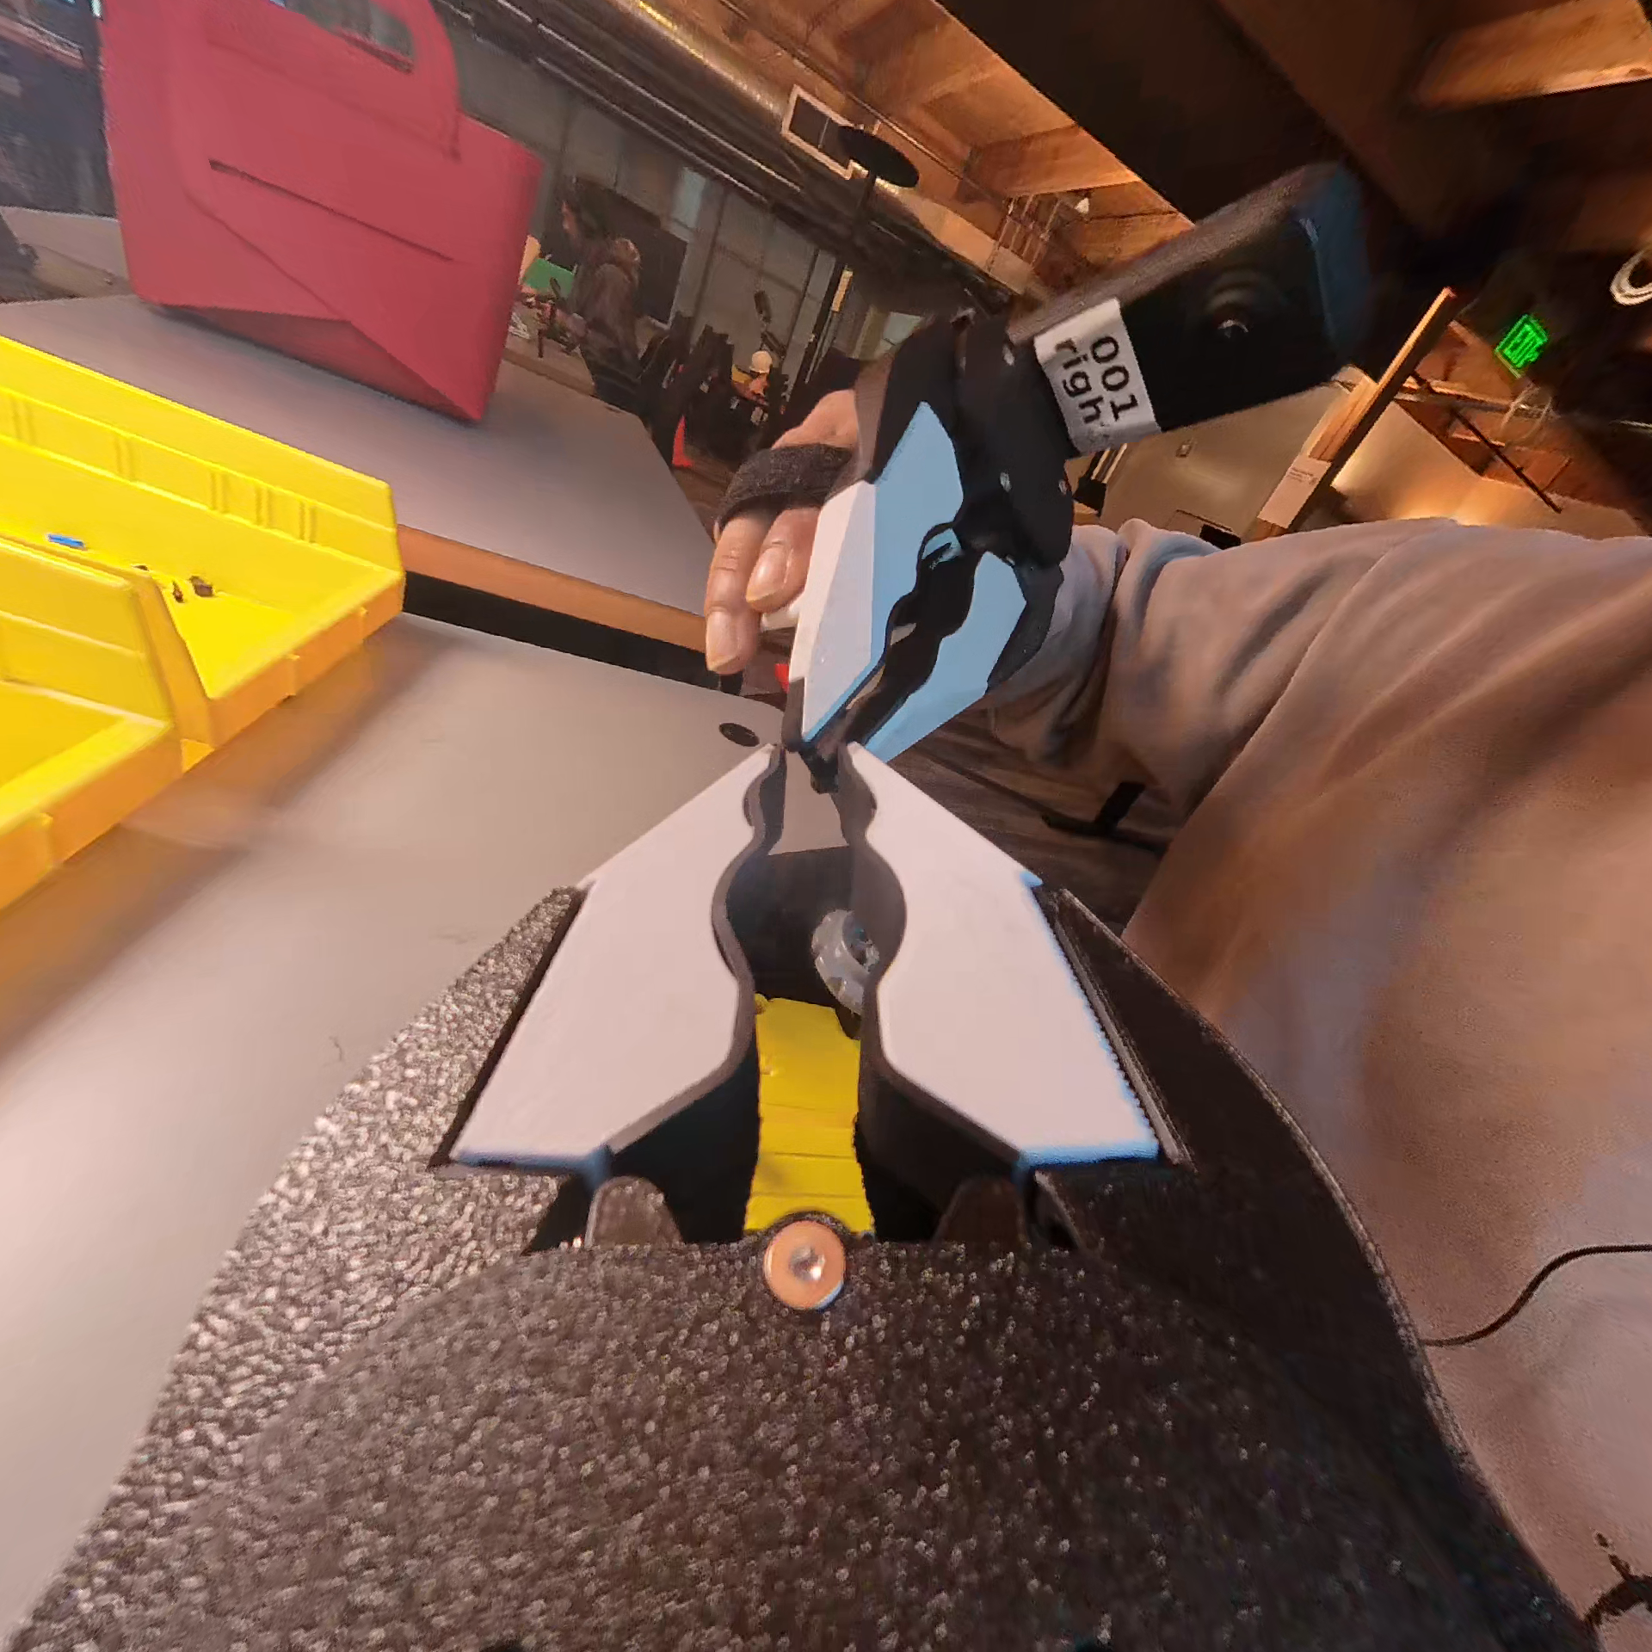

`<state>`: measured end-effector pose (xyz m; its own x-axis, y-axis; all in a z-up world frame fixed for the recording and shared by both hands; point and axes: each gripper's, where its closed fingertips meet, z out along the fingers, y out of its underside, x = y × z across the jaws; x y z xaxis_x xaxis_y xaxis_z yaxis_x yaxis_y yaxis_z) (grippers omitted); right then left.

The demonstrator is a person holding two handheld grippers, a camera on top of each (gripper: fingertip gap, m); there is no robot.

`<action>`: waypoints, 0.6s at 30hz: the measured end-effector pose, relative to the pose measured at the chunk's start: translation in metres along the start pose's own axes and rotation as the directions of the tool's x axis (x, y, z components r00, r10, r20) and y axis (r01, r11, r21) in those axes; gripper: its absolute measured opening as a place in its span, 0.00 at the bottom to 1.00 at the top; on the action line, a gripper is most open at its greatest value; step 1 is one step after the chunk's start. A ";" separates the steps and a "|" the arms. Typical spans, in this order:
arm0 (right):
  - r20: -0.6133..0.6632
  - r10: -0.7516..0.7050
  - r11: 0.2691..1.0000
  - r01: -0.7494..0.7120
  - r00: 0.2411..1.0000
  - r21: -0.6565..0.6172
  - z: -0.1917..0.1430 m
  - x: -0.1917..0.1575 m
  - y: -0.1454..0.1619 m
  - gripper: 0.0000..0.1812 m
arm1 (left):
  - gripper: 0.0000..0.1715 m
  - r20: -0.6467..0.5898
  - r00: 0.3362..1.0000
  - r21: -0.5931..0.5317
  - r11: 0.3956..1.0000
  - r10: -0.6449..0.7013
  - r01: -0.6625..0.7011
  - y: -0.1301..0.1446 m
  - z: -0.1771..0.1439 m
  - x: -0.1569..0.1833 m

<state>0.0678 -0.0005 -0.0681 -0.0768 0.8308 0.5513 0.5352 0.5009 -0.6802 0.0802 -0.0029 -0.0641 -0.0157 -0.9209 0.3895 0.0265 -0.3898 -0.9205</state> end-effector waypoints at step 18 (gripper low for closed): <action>0.324 0.275 0.961 -0.246 0.905 -0.128 -0.035 -0.055 0.018 0.13 | 0.02 0.718 0.624 -0.422 0.906 0.309 0.035 0.057 -0.151 -0.147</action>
<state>0.1109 -0.0455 -0.0935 -0.1946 0.9685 0.1554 0.6409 0.2455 -0.7274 -0.0666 0.1107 -0.1781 0.7156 -0.6982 -0.0199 -0.3979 -0.3841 -0.8331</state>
